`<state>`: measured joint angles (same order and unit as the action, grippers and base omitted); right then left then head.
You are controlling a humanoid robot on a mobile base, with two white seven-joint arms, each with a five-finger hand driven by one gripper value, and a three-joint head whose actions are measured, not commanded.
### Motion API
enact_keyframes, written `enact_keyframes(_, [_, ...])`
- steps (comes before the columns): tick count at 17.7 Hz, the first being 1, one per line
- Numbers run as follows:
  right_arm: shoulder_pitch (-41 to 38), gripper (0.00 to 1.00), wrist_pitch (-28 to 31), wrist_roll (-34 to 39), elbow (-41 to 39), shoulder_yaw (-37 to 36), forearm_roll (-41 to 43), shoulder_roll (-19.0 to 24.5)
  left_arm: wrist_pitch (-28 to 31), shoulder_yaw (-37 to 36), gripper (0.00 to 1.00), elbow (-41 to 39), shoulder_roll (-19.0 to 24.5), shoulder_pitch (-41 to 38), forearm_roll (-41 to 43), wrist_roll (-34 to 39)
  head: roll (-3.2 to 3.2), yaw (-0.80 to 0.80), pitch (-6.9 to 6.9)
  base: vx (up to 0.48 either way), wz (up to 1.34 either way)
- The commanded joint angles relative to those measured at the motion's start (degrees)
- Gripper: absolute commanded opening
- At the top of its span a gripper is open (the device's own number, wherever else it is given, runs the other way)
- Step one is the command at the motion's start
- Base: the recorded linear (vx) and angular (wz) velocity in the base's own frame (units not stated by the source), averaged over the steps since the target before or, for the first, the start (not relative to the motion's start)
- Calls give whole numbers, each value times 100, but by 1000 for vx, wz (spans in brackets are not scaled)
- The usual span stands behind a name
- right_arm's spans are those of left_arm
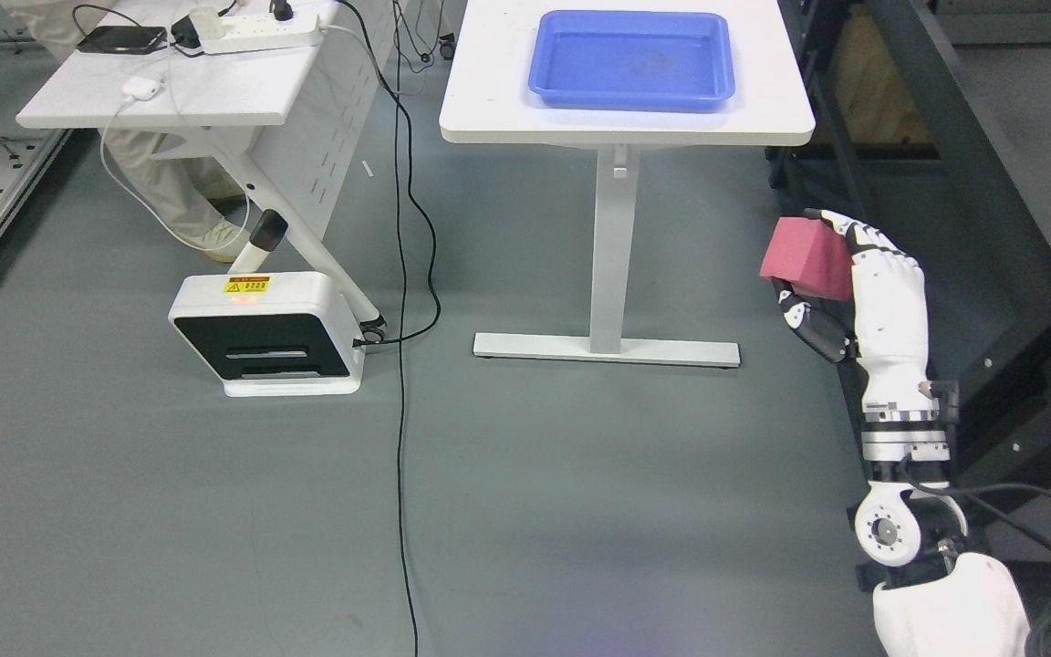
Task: Pick pink block from left shelf to tray
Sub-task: 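Turn and carry the held cube toward the blue tray on the table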
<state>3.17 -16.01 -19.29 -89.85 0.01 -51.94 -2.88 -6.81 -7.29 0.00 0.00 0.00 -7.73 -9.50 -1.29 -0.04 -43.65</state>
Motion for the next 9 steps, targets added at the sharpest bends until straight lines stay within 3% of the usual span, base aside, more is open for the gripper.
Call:
enact_keyframes(1, [8, 1, 1, -5, 3, -159, 0, -2, 4, 0, 100, -100, 100, -114, 0, 1, 0, 0, 0, 170, 323])
enact_keyframes(9, [8, 1, 1, -5, 3, -159, 0, -2, 4, 0, 100, -100, 100, -114, 0, 1, 0, 0, 0, 205, 179])
